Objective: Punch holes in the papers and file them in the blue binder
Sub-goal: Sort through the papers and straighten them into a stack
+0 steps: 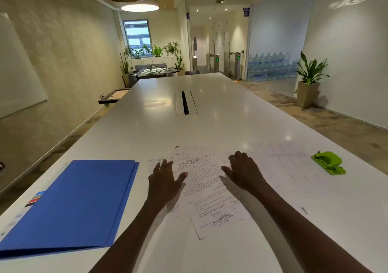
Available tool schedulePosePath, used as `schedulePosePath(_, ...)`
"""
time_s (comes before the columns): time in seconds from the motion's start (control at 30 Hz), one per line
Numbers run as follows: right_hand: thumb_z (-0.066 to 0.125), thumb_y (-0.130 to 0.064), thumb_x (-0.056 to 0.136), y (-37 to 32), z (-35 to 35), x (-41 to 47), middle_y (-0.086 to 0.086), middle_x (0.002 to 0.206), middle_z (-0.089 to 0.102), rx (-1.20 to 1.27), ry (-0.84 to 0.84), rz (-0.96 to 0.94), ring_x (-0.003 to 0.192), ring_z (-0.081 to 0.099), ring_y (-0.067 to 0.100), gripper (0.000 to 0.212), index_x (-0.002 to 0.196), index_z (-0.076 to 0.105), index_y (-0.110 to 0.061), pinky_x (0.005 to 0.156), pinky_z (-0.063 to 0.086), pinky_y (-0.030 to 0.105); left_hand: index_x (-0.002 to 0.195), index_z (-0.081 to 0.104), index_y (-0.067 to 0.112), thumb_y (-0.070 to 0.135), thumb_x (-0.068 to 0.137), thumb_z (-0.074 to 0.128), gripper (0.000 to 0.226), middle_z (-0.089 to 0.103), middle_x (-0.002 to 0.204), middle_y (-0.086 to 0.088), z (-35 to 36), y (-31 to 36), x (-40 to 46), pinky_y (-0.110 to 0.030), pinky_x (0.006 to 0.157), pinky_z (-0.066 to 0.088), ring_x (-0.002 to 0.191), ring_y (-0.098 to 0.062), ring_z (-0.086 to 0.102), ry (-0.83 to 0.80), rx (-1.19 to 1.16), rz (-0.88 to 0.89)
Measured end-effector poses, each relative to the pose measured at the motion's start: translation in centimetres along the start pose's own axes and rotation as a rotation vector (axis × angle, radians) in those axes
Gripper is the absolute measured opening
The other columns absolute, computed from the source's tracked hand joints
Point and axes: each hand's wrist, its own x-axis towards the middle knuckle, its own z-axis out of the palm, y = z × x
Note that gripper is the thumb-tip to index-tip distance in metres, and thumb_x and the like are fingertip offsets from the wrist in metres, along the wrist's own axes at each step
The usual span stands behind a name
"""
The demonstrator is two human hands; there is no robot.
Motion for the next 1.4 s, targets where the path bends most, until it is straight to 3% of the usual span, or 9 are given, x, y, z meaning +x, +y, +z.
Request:
schedulePosePath(0.17,0.054,-0.073,0.074,-0.7,0.0,-0.5,0.014,0.113,0.055,0.019,-0.225,0.145,0.103,0.052,0.028,0.075,0.105,0.056,-0.005,0.079,0.044,0.037,0.147,0.034,0.02,0.076,0.081,0.04,0.087,0.019,0.16,-0.008,1.5,0.7,-1.3,-0.054,0.115,0.018,0.147,-0.032,0.012,-0.123,0.063,-0.088)
schedulePosePath(0.37,0.073,-0.054,0.071,-1.4,-0.2,-0.2,0.017,0.114,0.052,0.222,-0.391,0.238,0.105,0.049,0.03,0.054,0.09,0.048,-0.01,0.087,0.045,0.04,0.151,0.024,0.024,0.079,0.081,0.031,0.089,0.012,0.161,-0.011,3.7,0.7,-2.9,-0.054,0.117,0.006,0.148,-0.034,0.006,-0.129,0.095,-0.094)
schedulePosePath(0.5,0.074,-0.05,0.072,-2.1,0.4,0.5,0.018,0.117,0.053,0.23,-0.445,0.273,0.11,0.047,0.033,0.055,0.098,0.05,-0.009,0.089,0.041,0.04,0.152,0.02,0.027,0.081,0.08,0.02,0.09,0.009,0.162,-0.008,4.2,0.5,-3.3,-0.06,0.116,0.003,0.148,-0.033,0.003,-0.094,0.112,-0.095)
schedulePosePath(0.63,0.076,-0.049,0.071,-2.7,0.5,0.8,0.017,0.12,0.048,0.241,-0.462,0.357,0.112,0.045,0.033,0.061,0.109,0.052,-0.008,0.091,0.043,0.041,0.152,0.016,0.029,0.089,0.072,0.021,0.101,0.0,0.162,-0.013,3.9,0.8,-3.4,-0.071,0.106,-0.005,0.146,-0.043,-0.006,-0.12,0.135,-0.212)
schedulePosePath(0.87,0.081,-0.061,0.055,-2.2,0.6,1.4,0.014,0.112,0.057,0.286,-0.483,0.372,0.103,0.053,0.033,0.072,0.092,0.041,-0.013,0.086,0.049,0.041,0.151,0.008,0.015,0.091,0.047,0.056,0.139,-0.009,0.157,-0.027,2.2,1.5,-2.3,-0.065,0.109,0.017,0.143,-0.048,0.002,-0.062,0.031,-0.43)
schedulePosePath(1.0,0.08,-0.062,0.055,-2.6,0.8,1.2,0.012,0.109,0.056,0.322,-0.423,0.347,0.098,0.056,0.03,0.082,0.106,0.046,-0.007,0.075,0.049,0.035,0.148,0.007,0.009,0.076,0.044,0.076,0.141,0.026,0.146,-0.028,1.4,1.3,-1.2,-0.06,0.103,0.033,0.134,-0.043,0.028,-0.006,-0.032,-0.493)
schedulePosePath(1.2,0.083,-0.046,0.062,-3.9,0.8,1.1,0.01,0.109,0.061,0.398,-0.327,0.308,0.093,0.063,0.028,0.082,0.118,0.039,-0.006,0.071,0.054,0.038,0.146,0.013,-0.003,0.045,0.056,0.089,0.127,0.039,0.138,-0.03,0.1,-0.5,-0.3,-0.049,0.099,0.043,0.128,-0.042,0.038,0.114,-0.202,-0.524)
schedulePosePath(1.33,0.083,-0.039,0.065,-4.8,1.3,1.4,0.009,0.113,0.062,0.449,-0.28,0.289,0.094,0.063,0.029,0.077,0.118,0.038,-0.007,0.072,0.055,0.038,0.123,0.04,0.0,0.033,0.06,0.089,0.086,0.062,0.118,-0.018,-0.2,-1.3,0.0,-0.041,0.08,0.056,0.104,-0.035,0.062,0.191,-0.437,-0.498)
schedulePosePath(1.4,0.083,-0.036,0.067,-5.1,1.6,1.8,0.008,0.113,0.063,0.518,-0.276,0.298,0.093,0.064,0.027,0.071,0.115,0.039,-0.008,0.071,0.056,0.037,0.114,0.056,0.0,0.029,0.067,0.086,0.062,0.068,0.111,-0.011,-0.4,-1.6,0.3,-0.029,0.067,0.052,0.091,-0.029,0.065,0.128,-0.477,-0.478)
